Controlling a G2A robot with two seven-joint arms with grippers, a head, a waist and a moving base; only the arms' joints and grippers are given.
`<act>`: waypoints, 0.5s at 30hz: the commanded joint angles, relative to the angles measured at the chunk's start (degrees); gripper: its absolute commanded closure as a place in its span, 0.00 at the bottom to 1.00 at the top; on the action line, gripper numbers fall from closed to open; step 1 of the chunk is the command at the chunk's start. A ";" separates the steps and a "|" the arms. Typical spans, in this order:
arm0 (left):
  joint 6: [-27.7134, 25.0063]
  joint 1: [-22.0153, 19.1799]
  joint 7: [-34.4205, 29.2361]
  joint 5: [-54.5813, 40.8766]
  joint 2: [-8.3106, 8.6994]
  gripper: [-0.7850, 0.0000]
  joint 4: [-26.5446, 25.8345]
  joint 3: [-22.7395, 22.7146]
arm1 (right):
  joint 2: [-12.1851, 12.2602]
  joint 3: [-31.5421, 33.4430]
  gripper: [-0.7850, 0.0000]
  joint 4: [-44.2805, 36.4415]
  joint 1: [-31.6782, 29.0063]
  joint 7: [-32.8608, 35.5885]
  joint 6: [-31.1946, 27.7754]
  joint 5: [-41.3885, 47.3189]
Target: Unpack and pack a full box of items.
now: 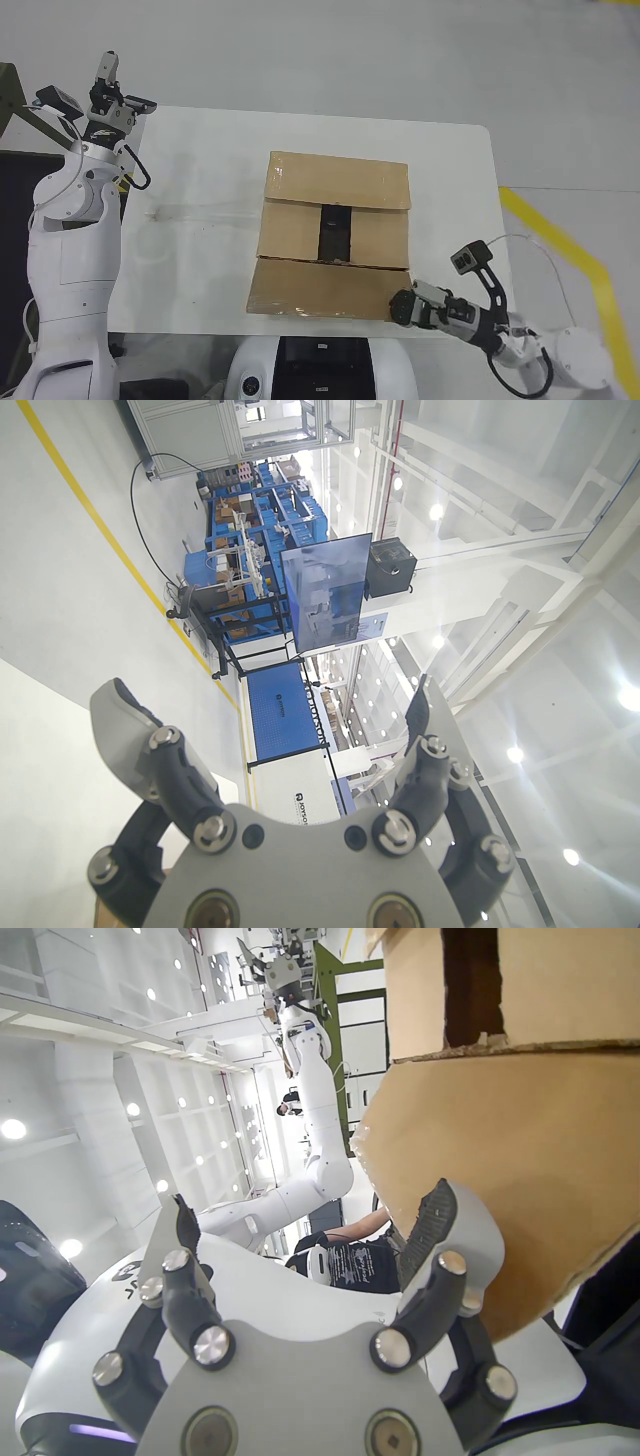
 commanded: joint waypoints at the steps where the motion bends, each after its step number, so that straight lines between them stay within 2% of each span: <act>1: 0.00 0.00 0.00 0.00 0.00 0.00 0.00 0.00 | 0.12 -0.62 0.00 0.25 -0.26 0.48 0.49 -0.98; 15: 0.00 0.00 0.00 0.00 0.00 0.00 0.00 0.00 | 0.83 -3.97 0.00 4.84 0.24 -0.03 2.94 -5.83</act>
